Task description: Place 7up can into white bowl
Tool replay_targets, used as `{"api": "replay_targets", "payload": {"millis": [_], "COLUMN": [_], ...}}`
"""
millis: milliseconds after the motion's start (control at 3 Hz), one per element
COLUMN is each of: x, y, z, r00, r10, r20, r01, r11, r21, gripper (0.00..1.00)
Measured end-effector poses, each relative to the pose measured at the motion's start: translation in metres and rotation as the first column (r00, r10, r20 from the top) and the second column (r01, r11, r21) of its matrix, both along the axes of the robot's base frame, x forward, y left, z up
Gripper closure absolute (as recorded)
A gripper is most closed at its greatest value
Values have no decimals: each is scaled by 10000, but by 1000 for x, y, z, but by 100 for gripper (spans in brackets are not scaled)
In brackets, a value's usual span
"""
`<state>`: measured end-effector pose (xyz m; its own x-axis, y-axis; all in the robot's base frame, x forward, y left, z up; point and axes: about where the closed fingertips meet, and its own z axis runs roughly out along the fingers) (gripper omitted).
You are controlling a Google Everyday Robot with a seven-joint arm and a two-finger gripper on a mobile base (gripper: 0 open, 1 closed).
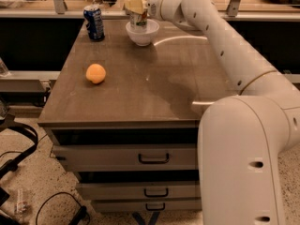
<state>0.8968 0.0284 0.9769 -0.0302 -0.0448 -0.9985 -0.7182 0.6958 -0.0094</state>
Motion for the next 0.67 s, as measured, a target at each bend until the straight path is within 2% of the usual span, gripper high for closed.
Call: {"api": "replay_targets", "payload": {"millis": [667], "x": [0], "y": [7], "z": [-2], "r00": [10000], "r10": [81], "r20": [-33], "r01": [-81], "r11": [10000], "r21": [5], "gripper": [36]}}
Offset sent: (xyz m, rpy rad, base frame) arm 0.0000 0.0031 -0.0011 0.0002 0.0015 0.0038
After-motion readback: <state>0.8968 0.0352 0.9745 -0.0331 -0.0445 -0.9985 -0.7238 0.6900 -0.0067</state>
